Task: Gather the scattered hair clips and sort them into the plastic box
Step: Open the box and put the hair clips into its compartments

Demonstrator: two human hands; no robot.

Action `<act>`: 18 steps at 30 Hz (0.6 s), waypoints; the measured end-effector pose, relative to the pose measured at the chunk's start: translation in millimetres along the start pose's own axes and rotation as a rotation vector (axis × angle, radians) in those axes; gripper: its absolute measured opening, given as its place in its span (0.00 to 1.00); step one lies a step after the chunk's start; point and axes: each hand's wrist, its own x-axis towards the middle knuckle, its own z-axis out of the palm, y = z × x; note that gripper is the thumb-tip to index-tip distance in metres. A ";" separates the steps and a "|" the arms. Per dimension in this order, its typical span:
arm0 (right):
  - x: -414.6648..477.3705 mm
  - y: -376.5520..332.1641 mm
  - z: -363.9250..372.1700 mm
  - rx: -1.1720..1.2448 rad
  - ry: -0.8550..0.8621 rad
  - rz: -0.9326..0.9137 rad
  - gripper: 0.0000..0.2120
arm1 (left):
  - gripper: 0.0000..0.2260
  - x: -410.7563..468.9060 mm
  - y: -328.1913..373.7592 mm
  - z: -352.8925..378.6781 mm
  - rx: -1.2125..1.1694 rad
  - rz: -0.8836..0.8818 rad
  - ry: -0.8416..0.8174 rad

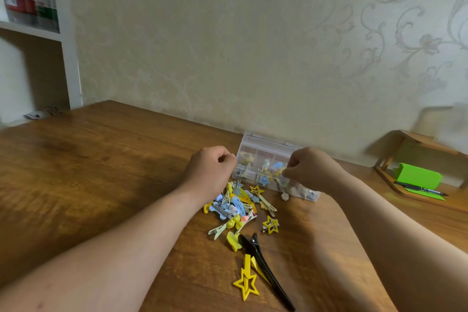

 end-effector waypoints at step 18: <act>-85.3 -18.7 11.5 0.386 0.156 -0.132 0.05 | 0.13 -4.6 6.2 -3.0 0.023 -0.002 -0.015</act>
